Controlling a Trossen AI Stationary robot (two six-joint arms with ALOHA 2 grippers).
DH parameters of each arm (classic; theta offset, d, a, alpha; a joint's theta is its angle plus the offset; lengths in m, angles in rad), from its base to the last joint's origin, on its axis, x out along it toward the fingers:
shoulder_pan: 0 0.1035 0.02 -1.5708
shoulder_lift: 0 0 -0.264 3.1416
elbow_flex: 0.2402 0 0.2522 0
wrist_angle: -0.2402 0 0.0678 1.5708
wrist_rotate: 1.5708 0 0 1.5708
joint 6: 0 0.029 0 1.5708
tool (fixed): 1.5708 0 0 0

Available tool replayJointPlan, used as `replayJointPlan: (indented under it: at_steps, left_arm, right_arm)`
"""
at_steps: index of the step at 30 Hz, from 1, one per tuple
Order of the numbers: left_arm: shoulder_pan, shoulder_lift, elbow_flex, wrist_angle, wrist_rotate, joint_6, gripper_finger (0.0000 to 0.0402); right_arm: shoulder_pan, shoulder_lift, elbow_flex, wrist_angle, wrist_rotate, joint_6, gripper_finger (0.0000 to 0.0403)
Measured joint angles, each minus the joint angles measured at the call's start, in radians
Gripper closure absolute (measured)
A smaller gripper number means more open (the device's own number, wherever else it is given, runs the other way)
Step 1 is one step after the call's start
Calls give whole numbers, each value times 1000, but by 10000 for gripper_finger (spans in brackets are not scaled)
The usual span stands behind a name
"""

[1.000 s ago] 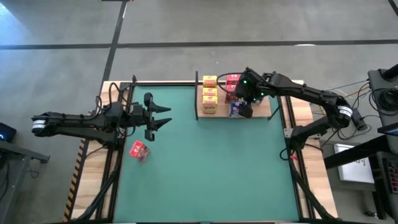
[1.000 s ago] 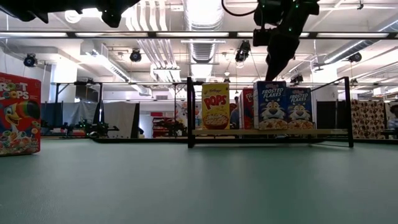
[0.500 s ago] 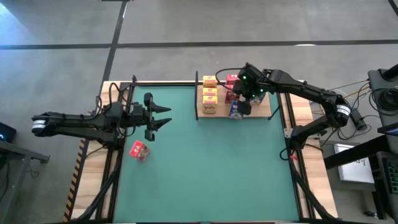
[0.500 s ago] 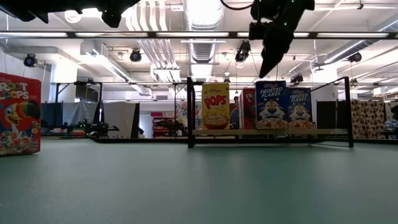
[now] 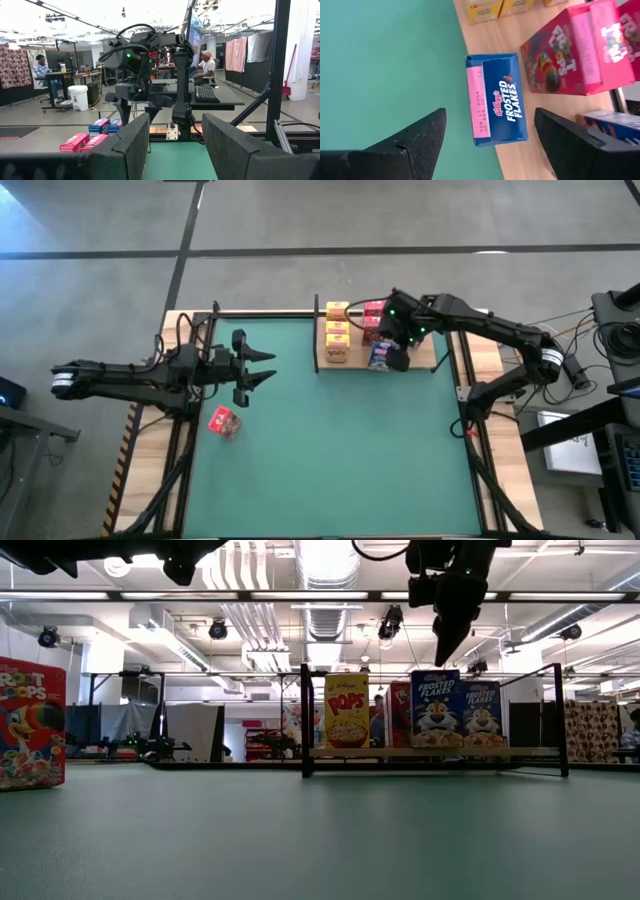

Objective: Stack cereal on shelf
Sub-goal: Put the blue cereal box on the shelf aligned with the other blue cereal boxes

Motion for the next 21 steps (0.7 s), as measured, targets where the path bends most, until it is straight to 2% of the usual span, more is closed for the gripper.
replayJointPlan:
  at_steps: [6, 21]
  left_arm:
    - [0, 0, 0, 0, 0, 0, 235]
    - [0, 0, 0, 0, 0, 0, 235]
  right_arm:
    - [-1, 0, -33, 25, 55, -3, 114]
    - [-1, 95, -54, 93, 53, -47, 123]
